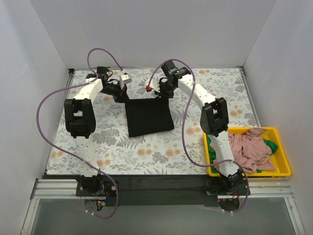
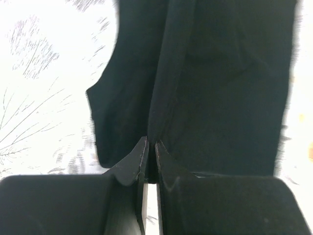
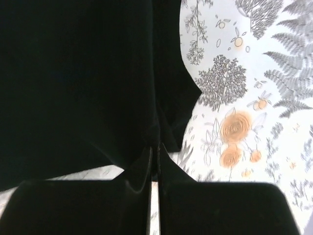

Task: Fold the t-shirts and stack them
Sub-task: Fold the tshirt

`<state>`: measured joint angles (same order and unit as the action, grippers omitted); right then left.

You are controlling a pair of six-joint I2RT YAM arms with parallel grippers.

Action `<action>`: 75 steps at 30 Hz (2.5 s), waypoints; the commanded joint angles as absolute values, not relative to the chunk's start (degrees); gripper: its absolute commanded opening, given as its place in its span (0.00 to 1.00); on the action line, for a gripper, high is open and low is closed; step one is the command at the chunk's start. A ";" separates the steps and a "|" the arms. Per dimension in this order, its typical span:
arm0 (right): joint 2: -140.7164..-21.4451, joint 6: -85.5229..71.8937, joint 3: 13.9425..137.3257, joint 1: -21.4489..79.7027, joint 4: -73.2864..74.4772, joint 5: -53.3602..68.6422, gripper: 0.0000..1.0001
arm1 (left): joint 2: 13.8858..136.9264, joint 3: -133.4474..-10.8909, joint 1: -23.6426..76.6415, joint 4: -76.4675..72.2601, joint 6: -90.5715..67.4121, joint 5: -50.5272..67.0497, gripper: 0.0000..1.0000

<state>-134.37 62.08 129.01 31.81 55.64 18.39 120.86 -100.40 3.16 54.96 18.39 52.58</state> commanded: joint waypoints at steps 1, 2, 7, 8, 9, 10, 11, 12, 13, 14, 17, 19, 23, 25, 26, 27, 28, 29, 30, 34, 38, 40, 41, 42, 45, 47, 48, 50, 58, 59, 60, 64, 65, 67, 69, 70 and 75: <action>-140.26 67.86 131.49 31.47 48.21 16.36 0.01 | 126.29 -104.15 2.81 50.54 14.59 50.98 0.00; -141.32 67.42 131.22 31.46 46.77 16.00 0.01 | 127.34 -104.32 2.81 49.32 13.81 49.15 0.00; -144.67 64.43 128.68 31.29 39.73 14.06 0.01 | 131.22 -103.01 2.72 42.72 7.92 44.74 0.00; -144.58 64.34 127.98 31.29 39.03 13.89 0.01 | 131.74 -102.57 2.72 42.45 7.82 44.21 0.00; -144.23 64.25 125.88 31.38 38.85 13.80 0.01 | 131.75 -101.35 2.72 42.36 8.17 44.12 0.00; -143.88 63.20 124.73 31.46 39.11 13.62 0.01 | 131.57 -100.55 2.72 42.45 8.17 44.38 0.00; -143.27 62.85 123.15 31.64 39.11 13.54 0.01 | 130.62 -99.68 2.81 42.45 8.26 44.91 0.00; -140.65 62.49 117.91 32.16 39.20 13.45 0.01 | 129.82 -97.32 2.90 43.06 8.70 46.04 0.00; -138.97 61.79 115.16 32.52 39.20 13.88 0.01 | 128.77 -95.73 3.42 43.59 10.62 46.49 0.00; -137.13 61.18 111.66 32.78 39.29 14.50 0.01 | 125.98 -93.97 3.86 43.59 11.68 46.67 0.00; -128.78 59.60 100.13 34.62 39.55 15.99 0.01 | 121.13 -86.15 5.44 44.03 15.81 48.42 0.00; -123.59 57.84 96.52 35.33 41.47 18.44 0.01 | 116.03 -80.98 5.97 45.52 18.01 50.35 0.00; -118.13 54.23 90.46 35.95 46.40 22.41 0.01 | 109.70 -74.38 7.29 49.91 23.97 52.65 0.00; -116.11 52.74 87.99 36.04 46.76 23.81 0.01 | 106.19 -70.77 8.87 50.36 24.52 51.60 0.01; -115.67 52.13 85.98 36.12 46.93 24.17 0.01 | 104.95 -67.71 9.05 49.84 24.52 50.98 0.05; -115.23 50.99 85.61 36.04 47.28 24.52 0.01 | 104.16 -66.54 9.31 49.31 24.52 50.89 0.09; -115.14 50.37 85.34 36.04 47.89 25.22 0.08 | 103.19 -65.75 9.40 49.22 24.26 50.71 0.14; -115.05 49.93 85.34 36.04 50.34 27.05 0.18 | 102.92 -65.22 9.40 49.31 23.82 50.54 0.18; -114.79 49.66 86.04 36.04 51.67 28.11 0.40 | 102.75 -65.21 9.32 50.52 23.91 50.54 0.29; -113.29 42.31 88.32 32.79 54.14 36.96 0.57 | 99.15 -66.27 6.95 49.32 22.33 54.75 0.44; -116.62 32.04 98.24 26.04 54.32 44.63 0.50 | 94.75 -65.65 8.96 40.18 14.96 56.43 0.48; -121.10 27.71 105.25 24.44 54.40 49.10 0.45 | 94.66 -65.74 12.54 35.52 11.27 54.85 0.48; -124.07 24.64 107.03 23.82 54.40 50.00 0.37 | 94.92 -65.66 13.87 34.46 10.55 54.15 0.48; -125.23 23.39 108.62 23.82 54.32 50.97 0.33 | 95.97 -65.65 15.19 32.02 9.68 53.27 0.48; -129.27 19.18 111.44 23.99 53.70 54.92 0.21 | 98.25 -65.92 19.50 29.28 8.26 50.98 0.48; -131.82 17.06 112.76 24.43 53.09 56.33 0.16 | 100.54 -66.36 21.53 27.78 8.09 49.58 0.48; -132.44 15.57 112.68 24.52 52.65 56.77 0.15 | 101.07 -66.44 22.06 26.73 8.17 49.31 0.48; -133.24 13.72 112.06 24.87 50.29 56.95 0.11 | 102.56 -66.80 23.73 25.75 8.09 49.04 0.48; -135.52 10.99 110.39 26.63 47.29 56.69 0.06 | 105.64 -66.97 27.60 25.75 9.58 47.37 0.36; -135.70 10.99 110.22 26.98 47.20 56.78 0.06 | 105.47 -66.89 27.68 25.75 9.67 47.37 0.32; -135.88 10.99 110.04 27.24 47.11 56.95 0.06 | 105.38 -66.80 27.69 26.10 9.84 47.37 0.27; -136.49 11.60 109.60 29.09 46.93 57.83 0.05 | 103.89 -65.92 27.77 26.37 11.16 47.29 0.03; -136.93 12.04 109.60 29.87 46.93 58.09 0.05 | 103.71 -65.92 27.77 26.54 11.34 47.20 0.00; -137.46 12.56 109.43 30.76 47.11 59.14 0.04 | 102.75 -65.66 27.86 26.89 11.60 47.37 0.00; -138.42 13.35 108.64 31.81 47.11 59.94 0.03 | 101.87 -65.22 28.04 26.89 12.13 47.72 0.00; -138.78 13.71 108.20 32.08 47.20 60.46 0.02 | 100.73 -64.78 28.21 26.89 12.48 47.64 0.00; -141.06 15.38 104.86 33.22 47.20 61.17 0.01 | 96.42 -60.04 29.18 23.04 13.97 45.18 0.00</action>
<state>-139.00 13.67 106.56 33.08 46.72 58.89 101.73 -62.17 28.47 26.04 11.99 46.17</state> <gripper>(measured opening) 0.019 0.034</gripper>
